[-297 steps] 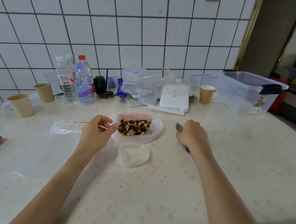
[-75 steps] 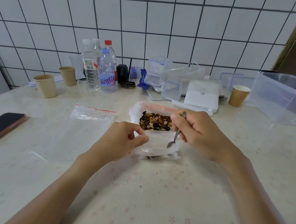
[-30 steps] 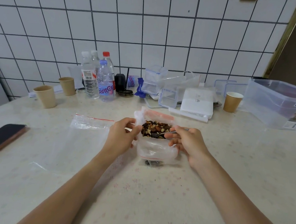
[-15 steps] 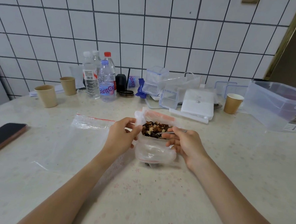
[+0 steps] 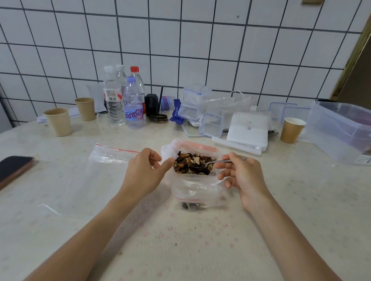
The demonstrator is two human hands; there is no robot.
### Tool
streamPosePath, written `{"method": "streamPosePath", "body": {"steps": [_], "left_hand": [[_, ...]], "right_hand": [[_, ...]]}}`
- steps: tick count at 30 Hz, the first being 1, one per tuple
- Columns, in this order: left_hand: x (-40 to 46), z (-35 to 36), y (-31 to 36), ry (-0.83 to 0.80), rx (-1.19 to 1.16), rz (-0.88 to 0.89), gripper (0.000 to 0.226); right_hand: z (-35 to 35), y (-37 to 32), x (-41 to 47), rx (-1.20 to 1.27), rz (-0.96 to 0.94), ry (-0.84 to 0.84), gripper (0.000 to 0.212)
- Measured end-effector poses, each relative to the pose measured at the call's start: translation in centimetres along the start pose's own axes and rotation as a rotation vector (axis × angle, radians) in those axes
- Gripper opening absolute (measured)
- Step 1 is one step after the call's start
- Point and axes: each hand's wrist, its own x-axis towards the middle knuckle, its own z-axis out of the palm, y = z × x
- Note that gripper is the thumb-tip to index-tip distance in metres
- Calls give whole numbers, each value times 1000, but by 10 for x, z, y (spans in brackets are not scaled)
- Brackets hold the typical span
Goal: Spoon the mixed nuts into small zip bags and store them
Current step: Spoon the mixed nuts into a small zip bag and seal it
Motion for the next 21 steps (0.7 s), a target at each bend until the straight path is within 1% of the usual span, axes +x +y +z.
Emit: {"method": "streamPosePath", "body": {"steps": [2, 5, 7, 9, 12, 14, 16, 21], "left_hand": [[-4, -4, 3, -43, 24, 20, 43], [-13, -8, 9, -172, 51, 12, 59], [-20, -9, 11, -259, 97, 14, 64], [-25, -9, 12, -318, 121, 12, 59], [-29, -8, 15, -380, 93, -6, 41], [-29, -8, 15, -407, 53, -6, 28], [-30, -8, 15, -427, -4, -5, 20], [-31, -13, 16, -473, -191, 20, 13]], "right_hand": [[-2, -3, -1, 20, -16, -4, 26], [-5, -11, -2, 41, -42, -30, 27], [-9, -17, -3, 55, -57, -60, 28], [-14, -23, -4, 59, -61, -98, 31], [-23, -32, -7, 6, -62, -171, 33], [-26, -36, -10, -86, -73, -227, 33], [-28, -39, -14, -217, -106, -275, 34], [-26, -48, -31, -481, -289, -397, 36]]}}
